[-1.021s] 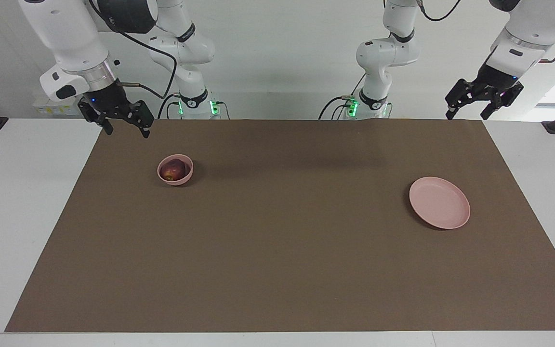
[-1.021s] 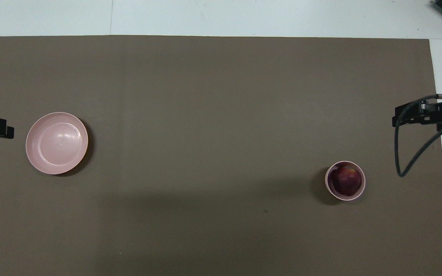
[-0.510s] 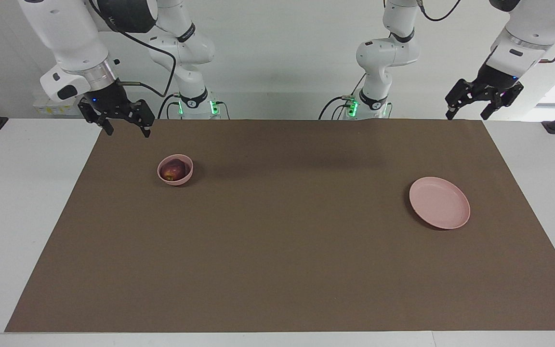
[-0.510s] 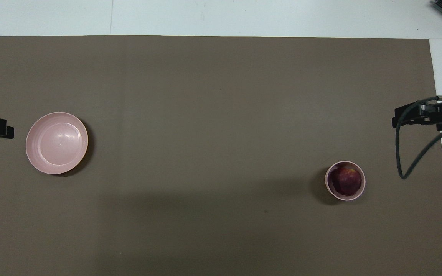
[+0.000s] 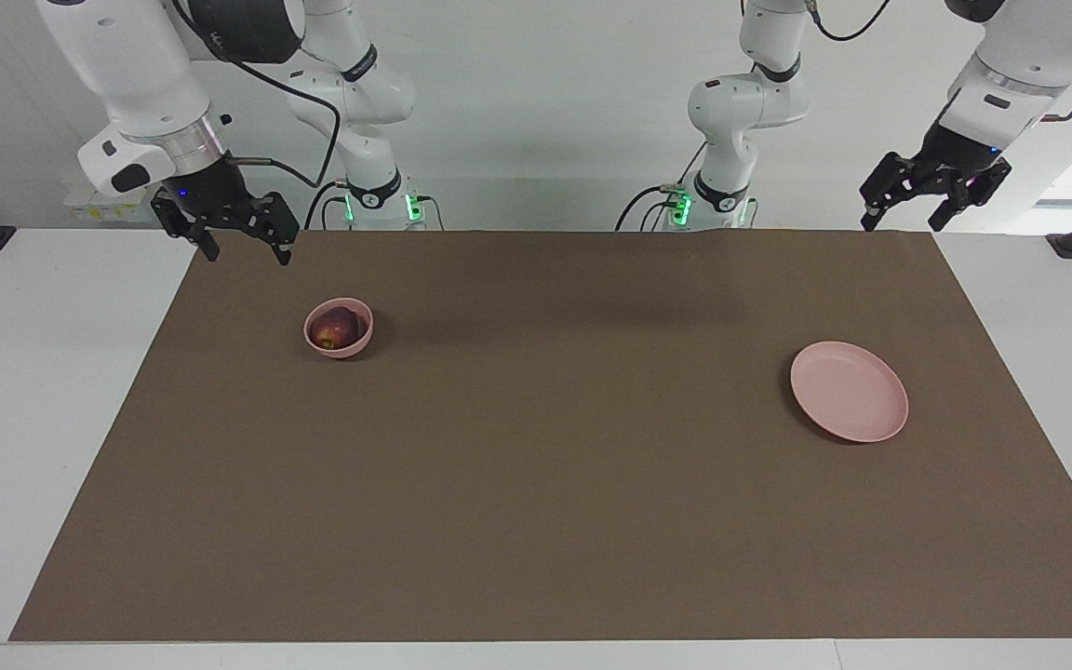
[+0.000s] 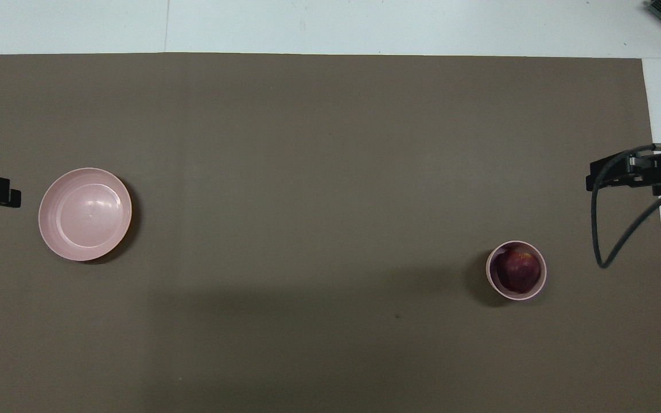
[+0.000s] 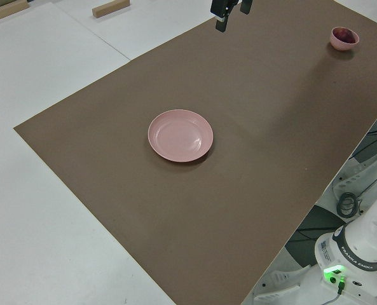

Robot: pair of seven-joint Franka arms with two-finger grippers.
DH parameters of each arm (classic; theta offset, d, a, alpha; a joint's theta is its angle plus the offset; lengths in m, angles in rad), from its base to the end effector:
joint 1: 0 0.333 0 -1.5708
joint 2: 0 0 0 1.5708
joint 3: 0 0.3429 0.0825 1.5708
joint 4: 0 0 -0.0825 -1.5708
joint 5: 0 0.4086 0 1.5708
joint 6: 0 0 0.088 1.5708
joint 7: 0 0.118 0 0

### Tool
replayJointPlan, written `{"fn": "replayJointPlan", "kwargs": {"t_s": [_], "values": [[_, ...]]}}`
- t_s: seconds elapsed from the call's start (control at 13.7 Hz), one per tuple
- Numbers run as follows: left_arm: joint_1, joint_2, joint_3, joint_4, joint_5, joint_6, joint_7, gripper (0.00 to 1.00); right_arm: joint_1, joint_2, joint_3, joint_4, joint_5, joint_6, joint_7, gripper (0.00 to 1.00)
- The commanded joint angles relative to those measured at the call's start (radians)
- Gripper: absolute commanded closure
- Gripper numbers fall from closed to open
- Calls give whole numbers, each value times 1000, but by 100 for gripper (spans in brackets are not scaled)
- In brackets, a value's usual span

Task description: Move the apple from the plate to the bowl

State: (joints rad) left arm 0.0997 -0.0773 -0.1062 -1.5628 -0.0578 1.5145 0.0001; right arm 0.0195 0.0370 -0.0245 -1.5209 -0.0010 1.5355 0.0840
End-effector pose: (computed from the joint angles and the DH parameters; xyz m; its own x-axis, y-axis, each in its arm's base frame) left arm 0.5473 -0.0133 0.6828 0.9995 -0.0098 0.0286 -0.0112 -0.9987 0.0494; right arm 0.5880 -0.0028 0.6404 0.9958 -0.0889 -0.0221 -0.0889 -0.9960 0.0038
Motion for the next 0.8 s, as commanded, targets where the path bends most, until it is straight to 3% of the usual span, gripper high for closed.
{"fn": "replayJointPlan", "kwargs": {"t_s": [0.0,0.73], "values": [[3,-6,2,9,-5,-23,4,0,-7,1,8,7,12,-8,-27,0],[3,-6,2,10,-5,-23,4,0,-7,-6,8,-10,15,0,-23,0]]}}
